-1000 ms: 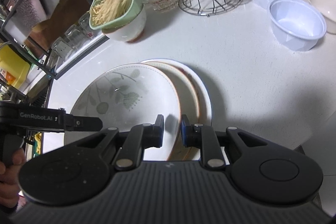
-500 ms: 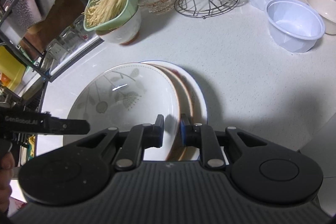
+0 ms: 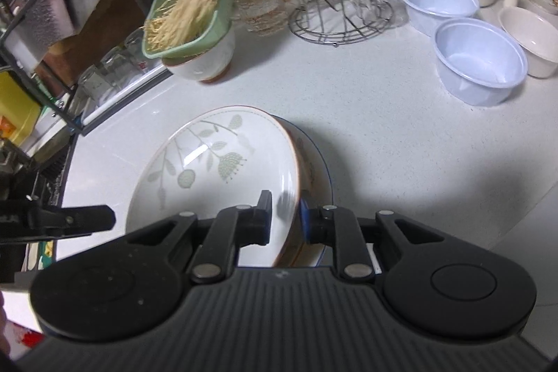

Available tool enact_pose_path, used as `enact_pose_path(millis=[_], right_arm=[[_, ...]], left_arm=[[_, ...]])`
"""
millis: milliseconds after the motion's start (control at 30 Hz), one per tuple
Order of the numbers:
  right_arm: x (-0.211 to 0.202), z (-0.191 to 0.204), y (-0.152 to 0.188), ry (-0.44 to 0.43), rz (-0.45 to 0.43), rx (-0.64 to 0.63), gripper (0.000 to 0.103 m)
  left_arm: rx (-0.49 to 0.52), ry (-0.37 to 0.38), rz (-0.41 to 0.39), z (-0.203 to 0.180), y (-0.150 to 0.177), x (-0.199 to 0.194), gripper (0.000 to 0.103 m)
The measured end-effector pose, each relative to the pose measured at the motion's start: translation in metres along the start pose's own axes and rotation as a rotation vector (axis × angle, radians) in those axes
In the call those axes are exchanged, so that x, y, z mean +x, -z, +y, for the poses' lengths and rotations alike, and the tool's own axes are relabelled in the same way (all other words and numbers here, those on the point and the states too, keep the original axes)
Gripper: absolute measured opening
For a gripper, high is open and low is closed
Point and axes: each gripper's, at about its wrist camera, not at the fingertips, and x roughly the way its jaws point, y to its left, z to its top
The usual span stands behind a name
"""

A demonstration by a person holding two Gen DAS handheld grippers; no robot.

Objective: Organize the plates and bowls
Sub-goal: 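Lower the small plate onto the stacked plates with both grippers, then open both grippers and pull them back from the plate stack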

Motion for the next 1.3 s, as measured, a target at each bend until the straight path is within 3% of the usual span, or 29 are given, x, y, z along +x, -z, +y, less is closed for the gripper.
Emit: enact_pose_path(millis=[133,233,600,967,1300], right_arm=[[0.001,-0.001,-0.002,-0.010,0.018,-0.045,0.018],[-0.001,0.001,-0.004,0.035,0.022,-0.073,0.021],[-0.027,0.001,-0.006,0.071,-0.006,-0.029,0.021],[-0.087,0.050,-0.011,0.033,-0.123,-0.083,0.021],[-0.110,0.104,-0.004,0.009,-0.173,-0.162,0.021]], left_arm=[[-0.009,-0.017,-0.058,-0.006,0.013,-0.018,0.061],[-0.023,-0.021,-0.081,-0.008,0.023,-0.029,0.061],[0.041,0.003,-0.151,-0.016,0.026,-0.062,0.061],[0.111,0.043,-0.219,-0.007,0.014,-0.096,0.062],[0.147,0.055,-0.290,0.017,0.007,-0.120,0.062]])
